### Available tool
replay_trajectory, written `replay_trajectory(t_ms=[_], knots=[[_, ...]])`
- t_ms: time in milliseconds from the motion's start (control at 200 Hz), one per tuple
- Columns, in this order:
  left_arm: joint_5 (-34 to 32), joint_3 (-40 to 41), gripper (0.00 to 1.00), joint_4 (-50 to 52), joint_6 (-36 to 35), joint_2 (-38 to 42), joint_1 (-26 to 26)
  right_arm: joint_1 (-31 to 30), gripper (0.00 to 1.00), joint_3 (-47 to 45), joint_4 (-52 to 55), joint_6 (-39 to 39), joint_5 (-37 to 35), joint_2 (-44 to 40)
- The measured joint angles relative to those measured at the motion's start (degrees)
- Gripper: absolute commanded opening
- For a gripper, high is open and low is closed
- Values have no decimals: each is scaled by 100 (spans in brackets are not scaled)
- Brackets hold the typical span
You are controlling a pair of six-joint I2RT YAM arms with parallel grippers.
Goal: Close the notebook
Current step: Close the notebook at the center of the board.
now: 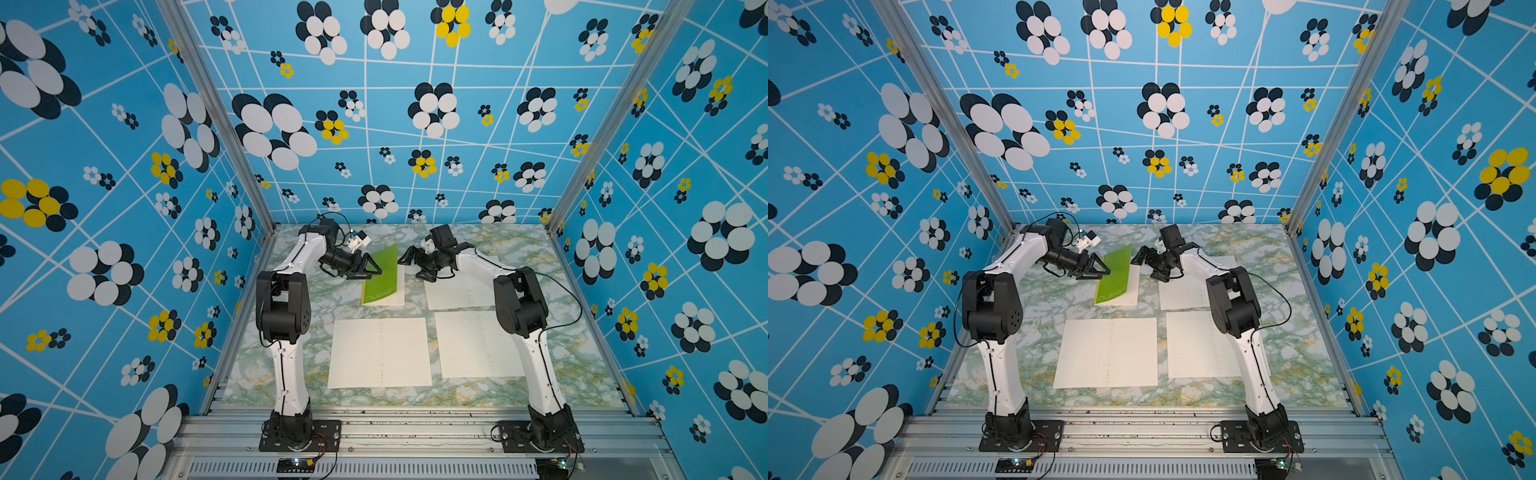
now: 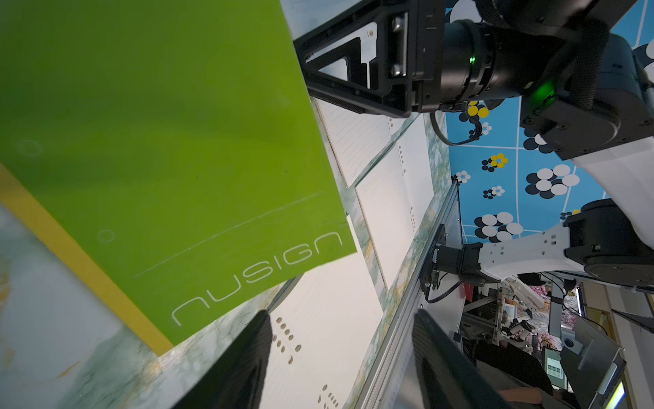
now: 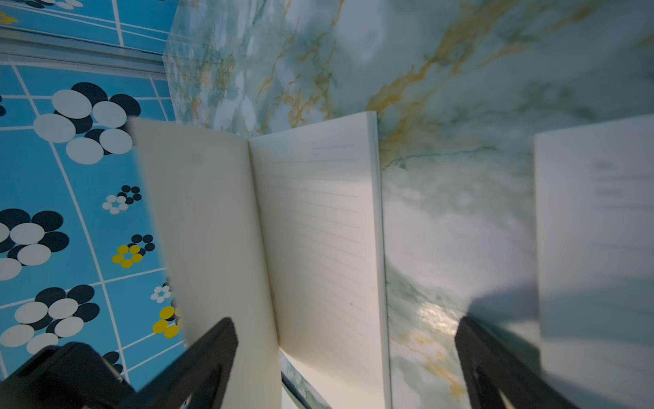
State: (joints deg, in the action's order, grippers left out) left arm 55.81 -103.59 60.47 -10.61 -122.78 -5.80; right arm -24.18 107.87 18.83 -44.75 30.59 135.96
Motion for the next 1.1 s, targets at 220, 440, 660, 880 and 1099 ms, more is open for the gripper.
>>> replay_trajectory(t_ms=[220, 440, 660, 880, 1099], knots=[[-98, -9, 66, -4, -63, -435, -323, 28, 99, -376, -267, -205, 28, -170], [-588, 0, 66, -101, -55, -866, -358, 28, 99, -431, -514, -387, 151, -177], [-848, 13, 66, -199, -11, -1080, -354, 28, 99, -570, -841, -566, 197, -313], [-852, 13, 66, -214, 52, -1075, -354, 28, 99, -595, -1226, -761, 310, -450], [-850, 76, 66, -269, 57, -1038, -354, 26, 99, -531, -1224, -835, 356, -437]])
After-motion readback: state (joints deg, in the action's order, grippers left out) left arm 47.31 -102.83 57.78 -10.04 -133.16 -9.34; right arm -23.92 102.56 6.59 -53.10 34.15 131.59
